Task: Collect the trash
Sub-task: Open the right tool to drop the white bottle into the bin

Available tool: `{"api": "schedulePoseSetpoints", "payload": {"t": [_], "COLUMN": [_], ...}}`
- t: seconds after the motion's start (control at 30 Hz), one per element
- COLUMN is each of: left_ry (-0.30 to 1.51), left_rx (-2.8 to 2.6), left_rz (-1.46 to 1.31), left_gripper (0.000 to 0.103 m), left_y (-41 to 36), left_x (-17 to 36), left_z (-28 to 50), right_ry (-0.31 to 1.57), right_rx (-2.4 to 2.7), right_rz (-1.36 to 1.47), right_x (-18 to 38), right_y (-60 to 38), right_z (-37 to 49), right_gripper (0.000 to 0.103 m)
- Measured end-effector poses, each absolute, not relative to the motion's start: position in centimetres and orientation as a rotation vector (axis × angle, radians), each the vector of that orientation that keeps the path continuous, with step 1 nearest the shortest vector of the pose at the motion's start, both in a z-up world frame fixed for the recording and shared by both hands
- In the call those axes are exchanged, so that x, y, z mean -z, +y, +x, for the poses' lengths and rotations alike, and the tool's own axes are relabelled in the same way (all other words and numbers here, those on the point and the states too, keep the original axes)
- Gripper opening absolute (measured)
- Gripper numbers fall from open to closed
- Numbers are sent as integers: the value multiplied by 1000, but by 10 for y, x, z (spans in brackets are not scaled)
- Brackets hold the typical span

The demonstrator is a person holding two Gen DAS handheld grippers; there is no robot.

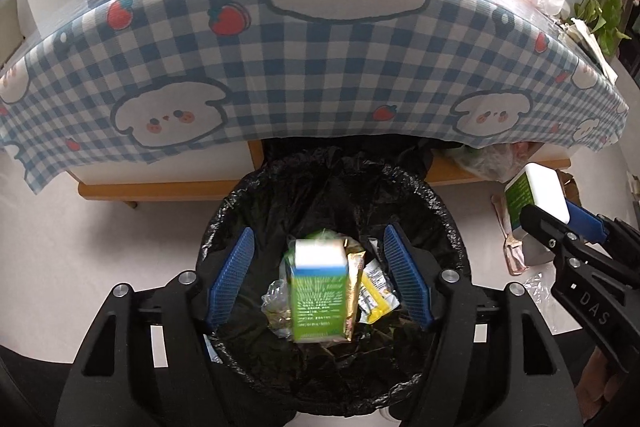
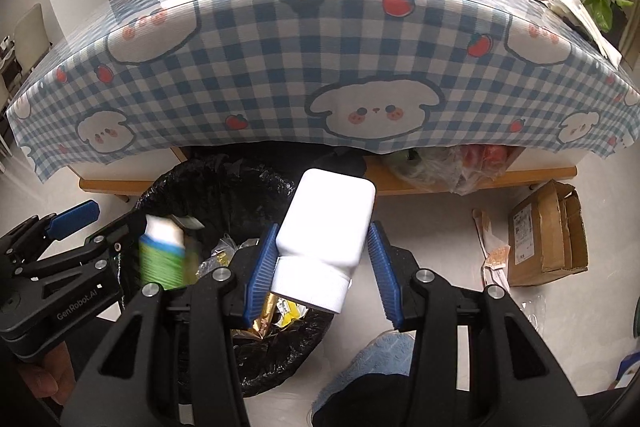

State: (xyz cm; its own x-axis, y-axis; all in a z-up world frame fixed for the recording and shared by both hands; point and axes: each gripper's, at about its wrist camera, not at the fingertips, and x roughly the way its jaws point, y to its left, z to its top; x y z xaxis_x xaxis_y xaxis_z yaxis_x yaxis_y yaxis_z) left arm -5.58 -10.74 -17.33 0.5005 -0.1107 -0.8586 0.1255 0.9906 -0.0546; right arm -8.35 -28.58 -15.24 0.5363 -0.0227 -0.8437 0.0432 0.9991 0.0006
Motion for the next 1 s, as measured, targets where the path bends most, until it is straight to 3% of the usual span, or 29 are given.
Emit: {"api": "schedulePoseSetpoints", "payload": {"t": [0.13,0.43,1.0], "left_ry": [1031,989,965], "left_rx": [114,61,31], "left_rz": [14,-3,-34], "left_gripper": [82,96,97], "left_y": [-94,-58,-22], "left_x": [175,166,155], "left_z": [-58,-68,-76], "right_ry": [1014,1012,998], "right_rx": [24,-25,-109], "right_rz": [21,-13,-26], "right_x": [156,159,155], "right_y": [-278,-248,-201], "right_z": [-81,-80,-77], "right_gripper": [44,44,48]}}
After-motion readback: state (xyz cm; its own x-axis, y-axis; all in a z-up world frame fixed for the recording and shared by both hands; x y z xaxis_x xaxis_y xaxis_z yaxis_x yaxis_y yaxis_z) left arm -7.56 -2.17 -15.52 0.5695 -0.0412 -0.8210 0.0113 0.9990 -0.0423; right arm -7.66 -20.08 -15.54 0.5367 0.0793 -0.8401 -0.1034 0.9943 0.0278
